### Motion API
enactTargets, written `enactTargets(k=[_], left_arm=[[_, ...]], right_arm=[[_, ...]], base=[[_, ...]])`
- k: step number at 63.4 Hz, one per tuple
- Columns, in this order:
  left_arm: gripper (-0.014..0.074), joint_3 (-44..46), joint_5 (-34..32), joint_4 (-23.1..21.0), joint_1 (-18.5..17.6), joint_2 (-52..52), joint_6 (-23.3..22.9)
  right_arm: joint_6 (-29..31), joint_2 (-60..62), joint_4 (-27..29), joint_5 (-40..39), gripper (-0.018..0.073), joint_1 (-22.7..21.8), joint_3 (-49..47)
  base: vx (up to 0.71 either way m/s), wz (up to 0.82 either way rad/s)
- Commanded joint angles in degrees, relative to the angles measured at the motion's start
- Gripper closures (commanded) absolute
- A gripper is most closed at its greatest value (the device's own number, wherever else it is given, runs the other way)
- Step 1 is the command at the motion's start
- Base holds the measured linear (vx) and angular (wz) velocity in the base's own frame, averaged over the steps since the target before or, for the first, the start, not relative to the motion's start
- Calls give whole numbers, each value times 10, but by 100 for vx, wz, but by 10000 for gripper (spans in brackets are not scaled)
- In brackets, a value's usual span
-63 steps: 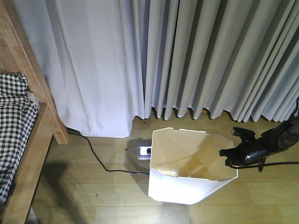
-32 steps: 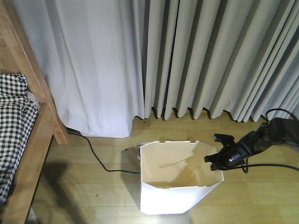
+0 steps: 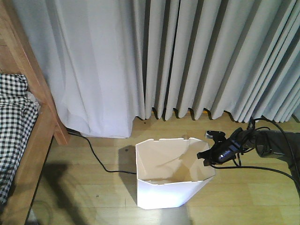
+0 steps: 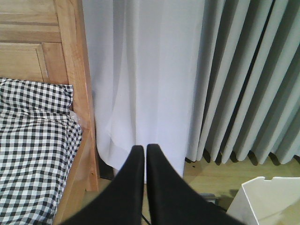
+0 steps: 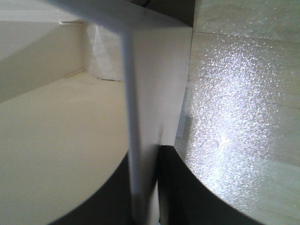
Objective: Move trash bin to bedside with robot
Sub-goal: 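Set the bin down beside the bed and open the right gripper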
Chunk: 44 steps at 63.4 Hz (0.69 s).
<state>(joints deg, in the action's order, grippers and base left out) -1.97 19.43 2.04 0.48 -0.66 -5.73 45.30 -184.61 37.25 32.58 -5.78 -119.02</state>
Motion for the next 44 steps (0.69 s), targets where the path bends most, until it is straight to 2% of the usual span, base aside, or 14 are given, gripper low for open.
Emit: enactTargets(k=[1, 16, 44], left_arm=[[603, -2, -42, -1, -1, 10, -2], [603, -2, -42, -1, -1, 10, -2], [603, -2, -42, -1, -1, 10, -2]], right_arm=[[-11, 26, 22, 46, 544, 1, -26], [-11, 25, 13, 45, 492, 1, -26], [-12, 25, 13, 45, 298, 1, -26]], base=[[0, 0], [0, 0], [0, 0]])
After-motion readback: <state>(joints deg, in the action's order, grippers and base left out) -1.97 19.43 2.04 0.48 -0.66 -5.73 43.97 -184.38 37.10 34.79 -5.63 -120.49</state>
